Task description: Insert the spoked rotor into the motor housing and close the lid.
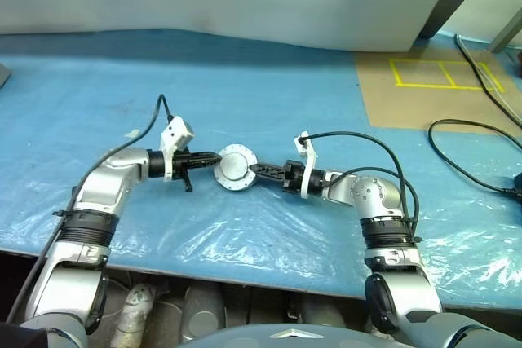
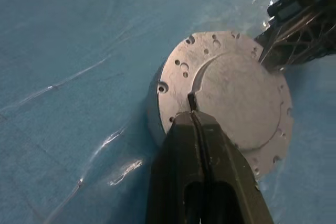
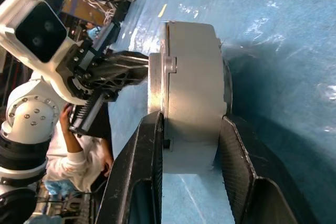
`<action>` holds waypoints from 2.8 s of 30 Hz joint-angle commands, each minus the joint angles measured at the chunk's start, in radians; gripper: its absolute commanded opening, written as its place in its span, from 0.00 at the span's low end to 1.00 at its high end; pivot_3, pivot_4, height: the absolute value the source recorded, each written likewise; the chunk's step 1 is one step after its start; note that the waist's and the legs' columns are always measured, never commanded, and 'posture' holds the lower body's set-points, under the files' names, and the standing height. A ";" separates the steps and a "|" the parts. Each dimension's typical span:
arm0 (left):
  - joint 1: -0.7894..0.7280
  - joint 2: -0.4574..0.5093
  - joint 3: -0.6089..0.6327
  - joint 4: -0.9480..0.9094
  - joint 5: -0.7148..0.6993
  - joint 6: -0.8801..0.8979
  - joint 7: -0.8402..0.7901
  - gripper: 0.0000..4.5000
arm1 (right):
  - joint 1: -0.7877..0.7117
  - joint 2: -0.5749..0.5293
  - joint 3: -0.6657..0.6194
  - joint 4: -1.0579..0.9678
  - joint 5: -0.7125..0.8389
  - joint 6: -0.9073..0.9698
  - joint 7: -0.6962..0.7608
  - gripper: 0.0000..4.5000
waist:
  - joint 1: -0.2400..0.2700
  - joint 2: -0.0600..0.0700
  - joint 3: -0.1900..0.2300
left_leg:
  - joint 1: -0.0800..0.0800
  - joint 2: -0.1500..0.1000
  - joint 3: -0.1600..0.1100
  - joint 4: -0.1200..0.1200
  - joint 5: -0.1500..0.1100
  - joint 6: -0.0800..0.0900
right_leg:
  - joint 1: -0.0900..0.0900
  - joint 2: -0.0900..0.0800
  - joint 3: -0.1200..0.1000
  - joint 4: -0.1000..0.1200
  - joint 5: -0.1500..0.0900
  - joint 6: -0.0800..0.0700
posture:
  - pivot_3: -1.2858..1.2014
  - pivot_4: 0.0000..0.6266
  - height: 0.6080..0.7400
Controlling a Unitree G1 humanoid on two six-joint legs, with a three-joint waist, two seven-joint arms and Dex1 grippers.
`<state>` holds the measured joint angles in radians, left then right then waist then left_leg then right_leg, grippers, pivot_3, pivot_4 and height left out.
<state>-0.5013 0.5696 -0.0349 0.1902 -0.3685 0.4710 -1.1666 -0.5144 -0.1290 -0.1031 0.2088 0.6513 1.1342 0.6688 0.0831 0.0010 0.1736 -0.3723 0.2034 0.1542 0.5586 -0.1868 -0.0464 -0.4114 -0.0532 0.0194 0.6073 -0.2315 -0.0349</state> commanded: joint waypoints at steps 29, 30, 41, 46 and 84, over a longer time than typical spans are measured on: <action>0.067 -0.025 0.456 -0.187 -0.575 0.550 0.372 0.00 | -0.032 0.136 -0.304 -0.027 0.258 0.130 -0.225 0.24 | -0.011 0.000 0.000 | -0.011 -0.002 -0.003 0.003 0.000 0.000 | -0.008 0.001 -0.005 0.004 0.003 0.004 | 0.52 0.24 1.00; 0.068 -0.042 0.480 -0.188 -0.608 0.572 0.401 0.00 | -0.038 0.141 -0.320 -0.043 0.287 0.139 -0.228 0.24 | -0.011 0.000 0.000 | -0.011 -0.002 -0.003 0.003 0.000 0.000 | -0.008 0.001 -0.005 0.004 0.003 0.004 | 0.52 0.24 1.00; 0.064 -0.135 0.507 -0.223 -0.762 0.618 0.534 0.14 | -0.130 0.173 -0.391 -0.115 0.462 0.144 -0.347 0.24 | -0.009 0.000 0.000 | -0.013 -0.002 -0.005 0.003 0.000 0.000 | -0.009 0.001 -0.007 0.004 0.003 0.005 | 0.52 0.24 1.00; 0.080 -0.147 0.511 -0.221 -0.815 0.628 0.539 0.52 | -0.157 0.167 -0.386 -0.130 0.521 0.134 -0.384 0.24 | -0.006 0.000 0.000 | -0.014 -0.002 -0.006 0.003 0.000 0.000 | -0.009 0.001 -0.009 0.003 0.003 0.005 | 0.52 0.24 1.00; -0.044 -0.389 0.407 -0.060 -0.821 0.551 0.662 0.60 | -0.136 0.103 -0.248 -0.187 0.587 0.086 -0.447 0.24 | 0.013 -0.001 0.000 | -0.016 -0.002 -0.008 0.013 0.000 0.000 | -0.008 0.000 -0.011 0.012 0.003 0.005 | 0.52 0.24 1.00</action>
<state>-0.5339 0.1724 0.3631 0.1516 -1.1848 1.0272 -0.5268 -0.6379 -0.0306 -0.3586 0.0873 1.2041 1.2406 0.2183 0.0959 0.0001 0.1740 -0.3878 0.2017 0.1463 0.5716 -0.1865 -0.0468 -0.4194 -0.0535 0.0087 0.6193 -0.2281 -0.0295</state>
